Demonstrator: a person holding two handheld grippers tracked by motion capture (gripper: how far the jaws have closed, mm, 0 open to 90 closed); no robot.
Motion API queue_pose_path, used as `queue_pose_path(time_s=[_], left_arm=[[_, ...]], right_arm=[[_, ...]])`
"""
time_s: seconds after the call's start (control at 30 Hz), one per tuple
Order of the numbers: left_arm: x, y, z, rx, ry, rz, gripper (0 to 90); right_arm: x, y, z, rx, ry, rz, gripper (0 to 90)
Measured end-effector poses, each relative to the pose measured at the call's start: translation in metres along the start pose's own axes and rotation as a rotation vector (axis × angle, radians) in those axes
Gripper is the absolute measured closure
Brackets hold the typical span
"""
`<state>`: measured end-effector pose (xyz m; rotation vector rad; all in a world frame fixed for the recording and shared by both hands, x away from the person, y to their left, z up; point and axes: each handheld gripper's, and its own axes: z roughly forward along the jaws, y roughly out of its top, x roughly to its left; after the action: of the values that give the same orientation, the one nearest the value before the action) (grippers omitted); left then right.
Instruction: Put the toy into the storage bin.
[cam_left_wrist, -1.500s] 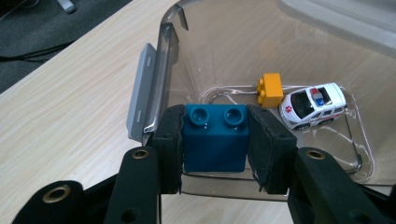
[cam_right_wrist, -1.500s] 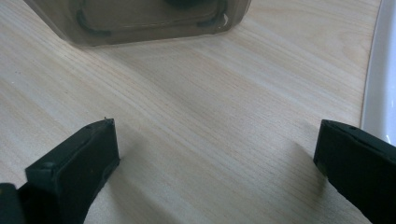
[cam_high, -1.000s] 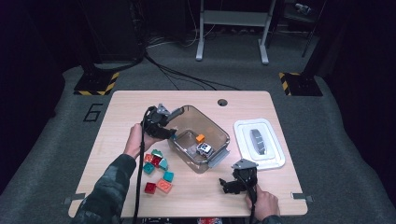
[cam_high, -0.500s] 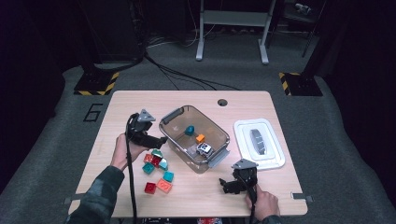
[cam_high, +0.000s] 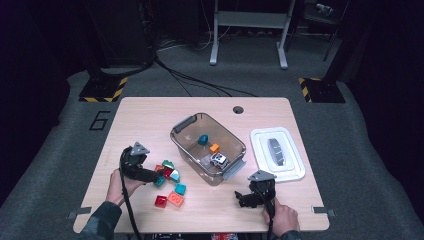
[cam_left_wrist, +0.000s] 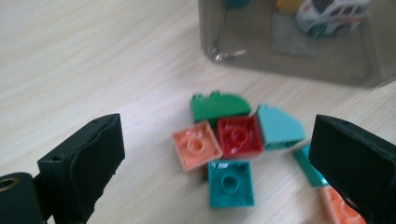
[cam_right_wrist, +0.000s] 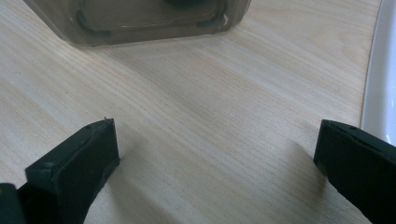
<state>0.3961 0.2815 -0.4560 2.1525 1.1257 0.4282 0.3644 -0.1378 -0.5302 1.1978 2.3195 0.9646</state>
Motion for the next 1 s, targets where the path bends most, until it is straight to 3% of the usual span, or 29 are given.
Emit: queue_pose_path(time_s=[0.13,0.17,0.3,0.4,0.67,0.83,1.0], left_arm=[[0.005,-0.018,0.006,0.022,-0.003,-0.024,4.4],[0.004,-0.022,0.009,0.012,-0.001,-0.046,4.5],[0.008,-0.031,0.013,0.039,-0.011,-0.05,6.2],[0.006,-0.035,0.017,0.023,-0.021,-0.06,9.5],[-0.005,-0.036,0.027,0.038,-0.038,-0.011,28.9],[-0.008,-0.037,0.029,0.04,-0.019,-0.008,43.4],[-0.01,-0.041,0.03,0.044,-0.031,-0.005,57.2]], right_arm=[[0.0,0.0,0.0,0.001,0.0,0.003,0.0],[0.0,0.0,0.0,0.0,0.0,0.0,0.0],[0.0,0.0,0.0,0.0,0.002,0.0,0.0],[0.0,0.0,0.0,0.002,0.0,0.003,0.0],[0.0,0.0,0.0,0.0,0.002,-0.001,0.0],[0.0,0.0,0.0,0.001,0.002,0.002,0.0],[0.0,0.0,0.0,0.001,0.001,-0.001,0.0]])
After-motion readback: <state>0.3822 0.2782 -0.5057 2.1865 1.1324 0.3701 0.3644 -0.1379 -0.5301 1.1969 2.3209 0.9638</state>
